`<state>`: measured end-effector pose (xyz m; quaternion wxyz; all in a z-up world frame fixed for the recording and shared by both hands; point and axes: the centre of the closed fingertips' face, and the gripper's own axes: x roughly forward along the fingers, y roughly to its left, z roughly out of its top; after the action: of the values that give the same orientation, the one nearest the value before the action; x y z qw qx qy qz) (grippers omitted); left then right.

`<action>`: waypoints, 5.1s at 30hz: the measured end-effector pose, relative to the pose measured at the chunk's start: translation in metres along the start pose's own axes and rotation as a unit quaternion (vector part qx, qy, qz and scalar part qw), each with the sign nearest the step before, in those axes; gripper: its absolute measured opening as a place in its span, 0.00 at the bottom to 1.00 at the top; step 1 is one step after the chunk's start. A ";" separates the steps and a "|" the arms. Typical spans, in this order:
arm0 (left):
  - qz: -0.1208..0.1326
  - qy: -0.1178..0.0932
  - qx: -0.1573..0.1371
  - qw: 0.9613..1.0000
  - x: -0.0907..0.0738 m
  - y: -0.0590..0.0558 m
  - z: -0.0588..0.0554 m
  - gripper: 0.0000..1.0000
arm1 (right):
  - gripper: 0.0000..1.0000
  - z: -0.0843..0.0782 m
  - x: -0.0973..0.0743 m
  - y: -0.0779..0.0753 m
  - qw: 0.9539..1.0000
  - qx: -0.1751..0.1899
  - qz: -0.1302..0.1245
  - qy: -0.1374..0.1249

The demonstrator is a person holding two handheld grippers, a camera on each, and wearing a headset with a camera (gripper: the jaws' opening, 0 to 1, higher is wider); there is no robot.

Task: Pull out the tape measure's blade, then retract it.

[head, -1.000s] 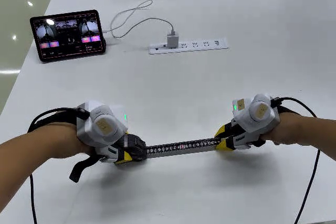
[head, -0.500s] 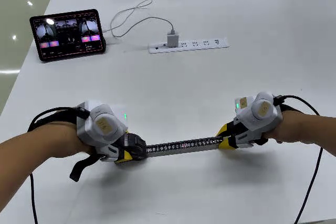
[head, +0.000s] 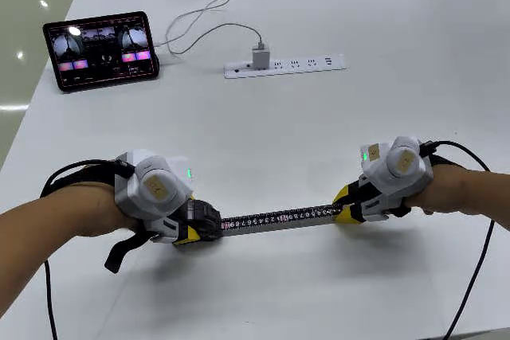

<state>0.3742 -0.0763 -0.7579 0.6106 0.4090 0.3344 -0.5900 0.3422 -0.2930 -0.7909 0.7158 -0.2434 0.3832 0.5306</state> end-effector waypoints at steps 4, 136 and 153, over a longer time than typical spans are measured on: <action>0.000 0.000 0.000 1.000 0.000 0.000 0.000 0.29 | 0.09 0.000 0.000 0.000 1.000 0.001 0.000 -0.001; -0.012 -0.002 0.017 1.000 -0.001 -0.001 -0.003 0.32 | 0.13 -0.029 -0.023 0.006 0.997 -0.026 0.008 0.075; -0.023 -0.025 -0.020 0.999 -0.017 0.001 0.003 0.50 | 0.29 -0.015 -0.035 0.005 0.997 -0.024 -0.001 0.076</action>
<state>0.3738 -0.0709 -0.7411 0.6128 0.3739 0.3402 -0.6074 0.3282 -0.3232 -0.7710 0.6790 -0.3000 0.4237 0.5191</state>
